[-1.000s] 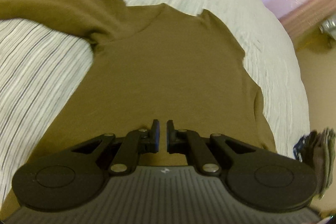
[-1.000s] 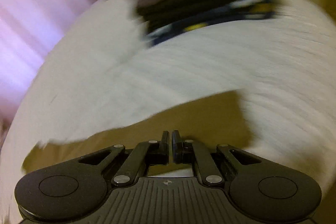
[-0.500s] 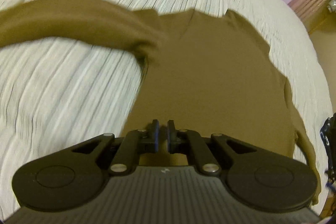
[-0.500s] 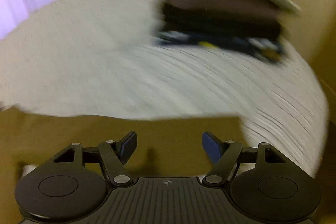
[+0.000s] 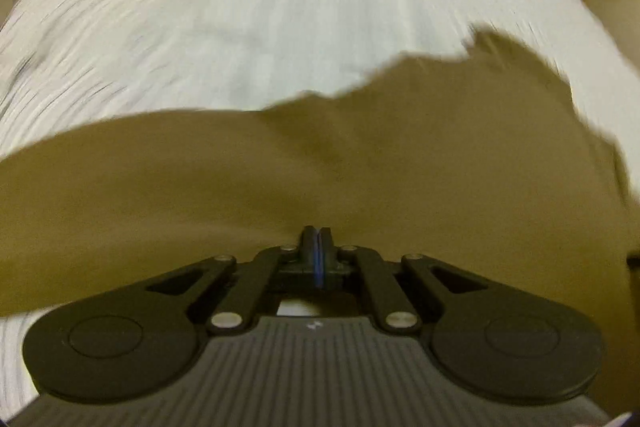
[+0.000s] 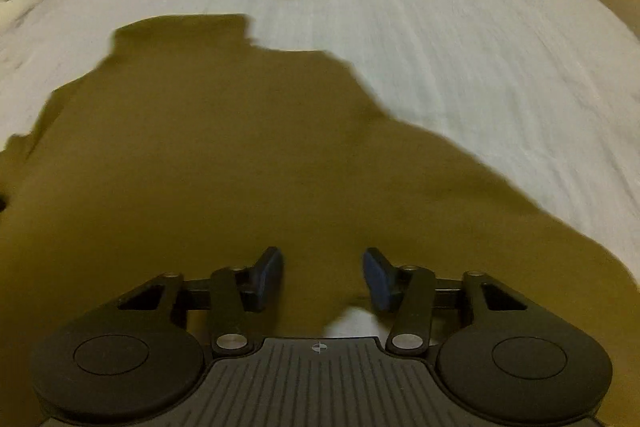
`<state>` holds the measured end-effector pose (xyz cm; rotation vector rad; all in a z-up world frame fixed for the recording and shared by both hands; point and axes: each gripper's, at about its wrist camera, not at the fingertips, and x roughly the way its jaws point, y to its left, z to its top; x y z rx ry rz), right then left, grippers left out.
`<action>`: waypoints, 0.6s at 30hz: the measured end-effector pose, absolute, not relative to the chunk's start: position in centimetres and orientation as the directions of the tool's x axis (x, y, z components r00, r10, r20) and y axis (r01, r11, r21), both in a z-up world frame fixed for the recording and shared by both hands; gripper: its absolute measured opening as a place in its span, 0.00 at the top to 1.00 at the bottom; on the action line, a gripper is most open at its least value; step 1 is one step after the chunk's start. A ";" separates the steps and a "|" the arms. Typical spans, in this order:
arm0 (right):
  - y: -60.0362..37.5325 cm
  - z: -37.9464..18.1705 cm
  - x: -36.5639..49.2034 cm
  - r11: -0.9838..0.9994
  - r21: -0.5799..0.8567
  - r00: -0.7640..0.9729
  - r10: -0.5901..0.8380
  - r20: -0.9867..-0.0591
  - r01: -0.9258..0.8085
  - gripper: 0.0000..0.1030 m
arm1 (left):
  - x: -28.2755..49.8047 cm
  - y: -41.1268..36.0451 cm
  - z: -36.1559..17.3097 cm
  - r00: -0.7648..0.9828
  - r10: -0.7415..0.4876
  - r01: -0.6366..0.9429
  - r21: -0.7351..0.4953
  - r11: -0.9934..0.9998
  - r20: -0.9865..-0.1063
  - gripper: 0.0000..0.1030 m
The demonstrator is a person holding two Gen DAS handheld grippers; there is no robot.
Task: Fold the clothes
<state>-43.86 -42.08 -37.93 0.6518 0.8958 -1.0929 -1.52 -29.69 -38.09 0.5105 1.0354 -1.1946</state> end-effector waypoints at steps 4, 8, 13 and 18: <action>-43.6 -34.7 -44.2 0.286 -0.006 0.154 -0.534 -0.831 0.958 0.52 | -0.6 -31.6 -35.3 0.020 -0.568 0.906 -0.225 0.358 -0.823 1.00; -46.8 -33.9 -40.0 0.396 0.061 0.295 -0.565 -0.771 0.916 0.52 | -3.9 -38.2 -35.6 -0.127 -0.623 0.944 -0.286 0.162 -0.772 1.00; -50.5 -37.9 -35.1 0.562 0.074 0.396 -0.478 -0.784 0.824 0.52 | -6.7 -44.5 -39.7 -0.179 -0.587 0.973 -0.232 0.014 -0.789 1.00; -54.1 -40.1 -37.0 0.476 0.047 0.333 -0.538 -0.774 0.878 0.53 | -4.7 -47.8 -41.5 -0.147 -0.624 0.975 -0.219 0.040 -0.767 0.97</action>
